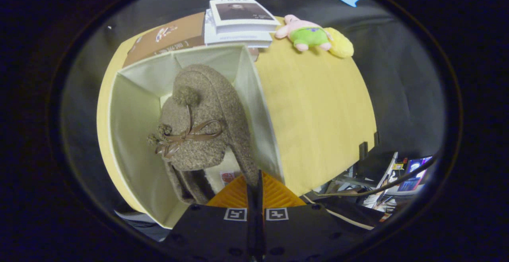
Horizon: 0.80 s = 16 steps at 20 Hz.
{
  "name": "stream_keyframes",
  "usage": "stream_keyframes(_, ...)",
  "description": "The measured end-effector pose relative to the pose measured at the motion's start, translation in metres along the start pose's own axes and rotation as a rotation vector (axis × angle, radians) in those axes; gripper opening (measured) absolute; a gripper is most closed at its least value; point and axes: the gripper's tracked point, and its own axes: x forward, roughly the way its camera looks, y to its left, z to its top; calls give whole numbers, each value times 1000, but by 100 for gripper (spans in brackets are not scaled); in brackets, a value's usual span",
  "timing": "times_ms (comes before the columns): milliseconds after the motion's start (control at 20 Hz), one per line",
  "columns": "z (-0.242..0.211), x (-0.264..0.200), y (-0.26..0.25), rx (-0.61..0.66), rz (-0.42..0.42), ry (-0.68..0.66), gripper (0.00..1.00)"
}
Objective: Open the storage box then place both shoes into the box .Put the left shoe in first, then the right shoe, with the right side of both shoes facing outward in a uniform manner.
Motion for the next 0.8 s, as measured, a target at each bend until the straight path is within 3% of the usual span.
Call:
stream_keyframes(100, -2, 13, 4, -41, 3, 19, 7)
stream_keyframes(200, -2, 13, 16, -59, 63, 17, 10)
stream_keyframes(450, 3, -17, 40, -6, 238, -15, 61)
stream_keyframes(650, 1, -37, 43, 43, 307, -42, 100)
stream_keyframes(800, 3, -57, 24, 62, 311, -83, 100)
